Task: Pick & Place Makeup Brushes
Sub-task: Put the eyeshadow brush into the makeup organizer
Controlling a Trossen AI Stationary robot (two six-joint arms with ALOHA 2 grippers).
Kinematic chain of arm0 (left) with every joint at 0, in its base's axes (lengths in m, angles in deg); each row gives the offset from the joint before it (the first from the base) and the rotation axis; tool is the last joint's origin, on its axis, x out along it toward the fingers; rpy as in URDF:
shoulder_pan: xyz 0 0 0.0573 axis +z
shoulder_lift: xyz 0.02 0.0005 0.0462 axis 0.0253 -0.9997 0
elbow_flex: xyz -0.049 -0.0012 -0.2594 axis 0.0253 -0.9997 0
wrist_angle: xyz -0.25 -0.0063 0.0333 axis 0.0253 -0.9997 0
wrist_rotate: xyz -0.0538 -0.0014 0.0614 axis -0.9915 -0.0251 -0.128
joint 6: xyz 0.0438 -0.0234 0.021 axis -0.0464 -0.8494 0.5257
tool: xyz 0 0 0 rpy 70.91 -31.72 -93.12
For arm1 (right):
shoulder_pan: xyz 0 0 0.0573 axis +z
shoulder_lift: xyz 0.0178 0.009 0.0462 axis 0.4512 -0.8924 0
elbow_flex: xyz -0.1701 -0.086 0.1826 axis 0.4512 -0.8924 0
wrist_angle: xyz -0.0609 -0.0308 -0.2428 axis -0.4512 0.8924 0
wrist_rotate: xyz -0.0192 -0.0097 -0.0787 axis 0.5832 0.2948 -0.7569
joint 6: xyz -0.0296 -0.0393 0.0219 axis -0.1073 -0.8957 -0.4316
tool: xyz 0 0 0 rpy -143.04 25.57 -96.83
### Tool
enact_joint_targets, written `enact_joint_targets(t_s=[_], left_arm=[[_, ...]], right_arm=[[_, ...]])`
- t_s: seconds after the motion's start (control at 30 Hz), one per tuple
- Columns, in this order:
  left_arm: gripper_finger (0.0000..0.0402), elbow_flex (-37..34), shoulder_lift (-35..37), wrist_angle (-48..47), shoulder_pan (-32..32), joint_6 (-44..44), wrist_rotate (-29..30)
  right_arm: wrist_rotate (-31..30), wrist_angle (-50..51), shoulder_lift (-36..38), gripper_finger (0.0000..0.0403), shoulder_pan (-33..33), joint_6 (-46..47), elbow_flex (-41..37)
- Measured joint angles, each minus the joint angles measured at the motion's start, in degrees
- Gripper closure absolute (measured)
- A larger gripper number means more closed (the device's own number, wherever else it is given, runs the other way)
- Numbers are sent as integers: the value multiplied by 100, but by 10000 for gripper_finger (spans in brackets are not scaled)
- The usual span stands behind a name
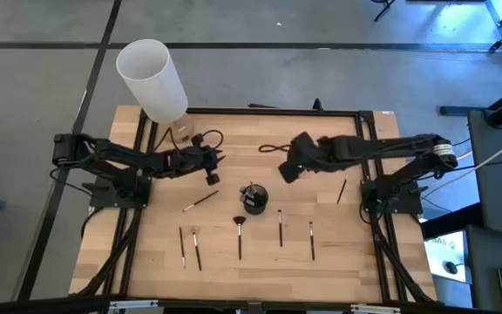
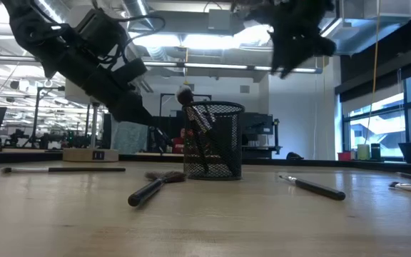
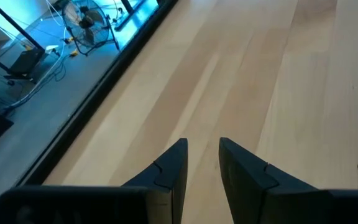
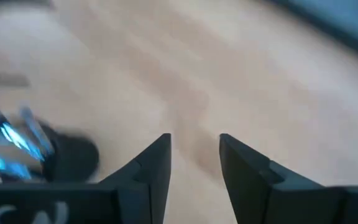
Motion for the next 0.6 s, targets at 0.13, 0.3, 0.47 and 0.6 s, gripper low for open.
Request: enact_joint_targets(t_s=[0.13,0.3,0.47,0.6], left_arm=[[313,0,-222,95,0,133,20],[313,0,-528,460,39,243,136],[313,2,-878,818,228,247,-68],[313,2,-1188,1004,435,246,-207]], right_arm=[[650,237,-10,268,-131,-64,-384],[1110,665,-16,268,-428,139,-1045],[987,1411,-16,279,-751,728,-1665],[2152,589,6,279,-965,811,-2197]])
